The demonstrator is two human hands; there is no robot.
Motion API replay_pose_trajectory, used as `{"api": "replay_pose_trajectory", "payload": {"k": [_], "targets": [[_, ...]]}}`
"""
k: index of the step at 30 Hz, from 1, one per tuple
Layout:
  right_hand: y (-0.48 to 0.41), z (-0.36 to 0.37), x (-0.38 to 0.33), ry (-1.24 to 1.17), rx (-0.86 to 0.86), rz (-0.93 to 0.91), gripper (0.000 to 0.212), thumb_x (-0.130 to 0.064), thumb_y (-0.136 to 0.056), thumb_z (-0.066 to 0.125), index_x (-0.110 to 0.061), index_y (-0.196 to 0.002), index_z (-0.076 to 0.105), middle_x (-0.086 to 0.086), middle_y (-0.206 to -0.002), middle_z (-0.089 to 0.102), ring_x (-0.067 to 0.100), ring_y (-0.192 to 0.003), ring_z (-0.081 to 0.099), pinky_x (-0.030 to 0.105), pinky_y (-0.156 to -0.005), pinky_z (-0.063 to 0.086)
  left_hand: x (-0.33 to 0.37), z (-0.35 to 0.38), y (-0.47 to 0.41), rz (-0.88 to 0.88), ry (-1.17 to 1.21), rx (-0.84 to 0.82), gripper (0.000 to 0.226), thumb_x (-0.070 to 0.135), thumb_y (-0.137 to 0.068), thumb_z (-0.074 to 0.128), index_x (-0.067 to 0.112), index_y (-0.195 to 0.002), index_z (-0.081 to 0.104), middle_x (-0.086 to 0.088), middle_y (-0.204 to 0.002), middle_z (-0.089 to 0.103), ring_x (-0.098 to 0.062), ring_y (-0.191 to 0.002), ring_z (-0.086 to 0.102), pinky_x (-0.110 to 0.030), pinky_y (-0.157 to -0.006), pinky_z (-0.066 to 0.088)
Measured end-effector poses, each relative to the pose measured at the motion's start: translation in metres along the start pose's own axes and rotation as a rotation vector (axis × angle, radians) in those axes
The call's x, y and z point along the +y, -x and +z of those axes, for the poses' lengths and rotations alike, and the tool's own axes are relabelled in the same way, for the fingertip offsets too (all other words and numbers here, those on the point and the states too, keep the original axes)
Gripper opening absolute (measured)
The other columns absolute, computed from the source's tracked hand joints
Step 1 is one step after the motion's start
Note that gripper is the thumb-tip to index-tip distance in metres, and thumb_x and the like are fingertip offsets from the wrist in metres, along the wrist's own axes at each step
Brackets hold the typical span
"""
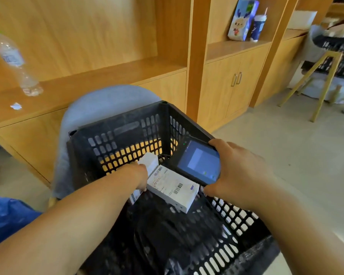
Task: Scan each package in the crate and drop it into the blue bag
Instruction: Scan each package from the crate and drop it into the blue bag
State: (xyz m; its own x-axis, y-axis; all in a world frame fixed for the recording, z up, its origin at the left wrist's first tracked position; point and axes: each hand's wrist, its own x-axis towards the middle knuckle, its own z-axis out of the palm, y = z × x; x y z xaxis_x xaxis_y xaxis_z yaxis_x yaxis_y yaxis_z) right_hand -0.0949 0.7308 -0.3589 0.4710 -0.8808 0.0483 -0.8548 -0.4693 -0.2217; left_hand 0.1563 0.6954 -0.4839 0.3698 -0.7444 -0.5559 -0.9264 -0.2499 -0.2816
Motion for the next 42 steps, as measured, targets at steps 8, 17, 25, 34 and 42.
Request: {"api": "replay_pose_trajectory", "payload": {"k": [8, 17, 25, 34, 42], "targets": [[-0.029, 0.009, 0.005, 0.047, -0.019, -0.016, 0.071, -0.048, -0.063, 0.073, -0.030, -0.119, 0.033, -0.011, -0.091, 0.048, 0.015, -0.078, 0.050, 0.030, -0.061, 0.040, -0.005, 0.023, -0.043, -0.086, 0.009, -0.089, 0.048, 0.025, -0.091, 0.057, 0.007, -0.135, 0.048, -0.007, -0.125, 0.060, -0.023, -0.109, 0.061, -0.033, -0.085, 0.048], [-0.012, -0.003, 0.003, 0.024, 0.007, -0.006, 0.074, -0.050, -0.062, 0.072, -0.031, -0.122, 0.031, -0.012, -0.091, 0.049, 0.012, -0.079, 0.052, 0.030, -0.066, 0.047, -0.016, -0.012, -0.021, -0.011, 0.068, 0.223, 0.052, 0.048, -0.086, 0.055, 0.009, -0.121, 0.055, -0.011, -0.114, 0.044, -0.025, -0.095, 0.053, -0.030, -0.074, 0.048], [0.035, -0.030, -0.006, -0.071, 0.126, 0.042, 0.084, -0.053, -0.056, 0.075, -0.036, -0.126, 0.030, -0.015, -0.090, 0.048, 0.010, -0.076, 0.050, 0.028, -0.059, 0.044, -0.052, -0.039, 0.067, 0.142, 0.456, 0.618, 0.054, 0.041, -0.077, 0.071, 0.008, -0.114, 0.049, -0.010, -0.118, 0.037, -0.029, -0.095, 0.048, -0.037, -0.076, 0.046], [0.109, -0.052, -0.029, -0.255, 0.274, 0.071, 0.079, -0.047, -0.053, 0.078, -0.038, -0.118, 0.036, -0.017, -0.089, 0.047, 0.011, -0.077, 0.052, 0.033, -0.059, 0.051, -0.099, 0.000, 0.202, 0.275, 0.617, 0.971, 0.060, 0.013, -0.068, 0.075, 0.017, -0.124, 0.055, 0.000, -0.121, 0.050, -0.019, -0.105, 0.046, -0.030, -0.080, 0.041], [0.161, -0.048, -0.059, -0.345, 0.289, 0.027, 0.086, -0.044, -0.049, 0.082, -0.034, -0.123, 0.038, -0.021, -0.088, 0.045, 0.014, -0.080, 0.052, 0.034, -0.061, 0.048, -0.103, 0.087, 0.276, 0.351, 0.572, 1.041, 0.057, -0.007, -0.055, 0.072, 0.012, -0.108, 0.065, 0.000, -0.110, 0.061, -0.031, -0.107, 0.052, -0.033, -0.092, 0.037]]}}
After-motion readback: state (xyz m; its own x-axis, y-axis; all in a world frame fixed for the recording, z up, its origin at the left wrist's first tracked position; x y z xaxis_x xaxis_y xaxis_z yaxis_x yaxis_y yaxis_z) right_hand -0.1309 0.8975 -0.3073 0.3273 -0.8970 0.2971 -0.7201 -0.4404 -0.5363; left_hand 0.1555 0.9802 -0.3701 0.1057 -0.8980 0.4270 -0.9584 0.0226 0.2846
